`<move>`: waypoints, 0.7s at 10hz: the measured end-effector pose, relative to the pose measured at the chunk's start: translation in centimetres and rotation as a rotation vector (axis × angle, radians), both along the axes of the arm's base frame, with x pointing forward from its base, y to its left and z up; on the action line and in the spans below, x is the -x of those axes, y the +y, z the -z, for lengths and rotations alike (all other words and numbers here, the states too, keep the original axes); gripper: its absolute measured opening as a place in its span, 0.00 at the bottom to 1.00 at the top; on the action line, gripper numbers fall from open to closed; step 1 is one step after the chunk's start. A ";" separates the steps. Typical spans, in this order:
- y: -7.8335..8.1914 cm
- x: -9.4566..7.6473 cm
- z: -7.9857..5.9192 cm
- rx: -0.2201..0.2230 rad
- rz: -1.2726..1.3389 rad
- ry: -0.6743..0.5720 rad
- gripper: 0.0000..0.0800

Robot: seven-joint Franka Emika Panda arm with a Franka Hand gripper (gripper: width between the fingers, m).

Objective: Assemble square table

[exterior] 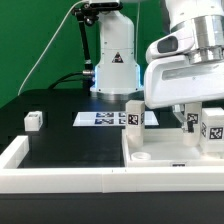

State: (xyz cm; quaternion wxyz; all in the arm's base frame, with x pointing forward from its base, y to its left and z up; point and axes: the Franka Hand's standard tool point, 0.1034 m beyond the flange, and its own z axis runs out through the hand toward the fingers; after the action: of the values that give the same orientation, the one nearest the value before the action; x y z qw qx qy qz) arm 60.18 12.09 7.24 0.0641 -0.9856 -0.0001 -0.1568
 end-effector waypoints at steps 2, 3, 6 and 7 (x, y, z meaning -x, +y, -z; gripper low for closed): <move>0.4 0.4 0.1 -0.027 -0.027 0.163 0.81; 0.4 0.9 0.4 -0.029 -0.051 0.252 0.81; 0.0 0.4 0.4 -0.026 -0.067 0.316 0.81; 0.0 0.4 0.5 -0.025 -0.067 0.317 0.81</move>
Offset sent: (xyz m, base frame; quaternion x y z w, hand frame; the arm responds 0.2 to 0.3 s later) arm 0.0009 -0.0058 -0.0069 -0.0021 -0.1844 -0.0122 0.9828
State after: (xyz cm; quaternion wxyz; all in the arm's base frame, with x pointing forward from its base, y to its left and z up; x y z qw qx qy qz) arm 59.74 12.11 6.79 0.0810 -0.9965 -0.0209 0.0029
